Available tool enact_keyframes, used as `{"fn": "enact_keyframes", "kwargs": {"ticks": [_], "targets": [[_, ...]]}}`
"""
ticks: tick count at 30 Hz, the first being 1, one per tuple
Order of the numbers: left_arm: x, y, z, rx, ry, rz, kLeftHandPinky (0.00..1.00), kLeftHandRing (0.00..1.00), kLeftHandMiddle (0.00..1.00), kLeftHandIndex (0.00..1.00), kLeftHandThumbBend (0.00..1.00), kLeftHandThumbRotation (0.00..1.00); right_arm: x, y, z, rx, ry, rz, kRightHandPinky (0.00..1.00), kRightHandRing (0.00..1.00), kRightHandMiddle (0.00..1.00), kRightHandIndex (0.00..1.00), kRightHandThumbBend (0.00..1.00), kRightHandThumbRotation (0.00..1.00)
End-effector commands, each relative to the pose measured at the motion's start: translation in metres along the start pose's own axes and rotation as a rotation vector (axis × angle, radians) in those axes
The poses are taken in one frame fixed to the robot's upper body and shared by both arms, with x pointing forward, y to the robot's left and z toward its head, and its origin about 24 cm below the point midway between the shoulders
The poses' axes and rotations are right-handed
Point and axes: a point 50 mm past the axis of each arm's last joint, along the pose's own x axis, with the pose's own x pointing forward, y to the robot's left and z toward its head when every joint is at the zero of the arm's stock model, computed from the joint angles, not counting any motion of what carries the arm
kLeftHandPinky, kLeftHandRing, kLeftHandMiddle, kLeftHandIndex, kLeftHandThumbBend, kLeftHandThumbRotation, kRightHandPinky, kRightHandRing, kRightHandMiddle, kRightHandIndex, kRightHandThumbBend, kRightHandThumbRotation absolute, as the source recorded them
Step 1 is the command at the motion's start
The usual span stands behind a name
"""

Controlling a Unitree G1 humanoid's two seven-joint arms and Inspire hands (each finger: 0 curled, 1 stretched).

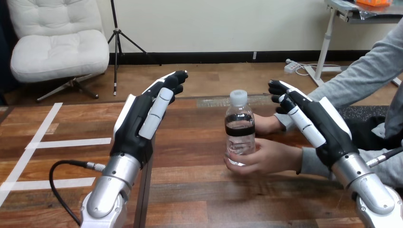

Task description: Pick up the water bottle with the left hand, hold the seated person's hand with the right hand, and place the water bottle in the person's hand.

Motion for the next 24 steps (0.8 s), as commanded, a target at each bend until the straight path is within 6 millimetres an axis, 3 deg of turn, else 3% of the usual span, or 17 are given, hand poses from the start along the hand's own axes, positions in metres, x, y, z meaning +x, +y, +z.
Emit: {"fn": "enact_keyframes", "kwargs": {"ticks": [1,10,24], "targets": [[0.004,0.001,0.023,-0.006,-0.119,0.001,0.94,0.90,0.89,0.80,0.71,0.88,0.005,-0.006,0.025,0.065,-0.133,-0.053,0.88,0.92,0.92,0.92,0.78,1.00],[0.004,0.002,0.025,-0.012,-0.133,0.005,0.97,0.90,0.87,0.77,0.67,0.87,-0.004,0.003,0.032,0.191,-0.172,-0.043,0.91,0.94,0.93,0.94,0.87,1.00],[0.000,0.000,0.027,-0.033,-0.149,0.020,0.99,0.90,0.87,0.78,0.67,0.85,-0.019,0.018,0.043,0.352,-0.199,-0.045,0.99,0.97,0.95,0.95,0.83,1.00]]}}
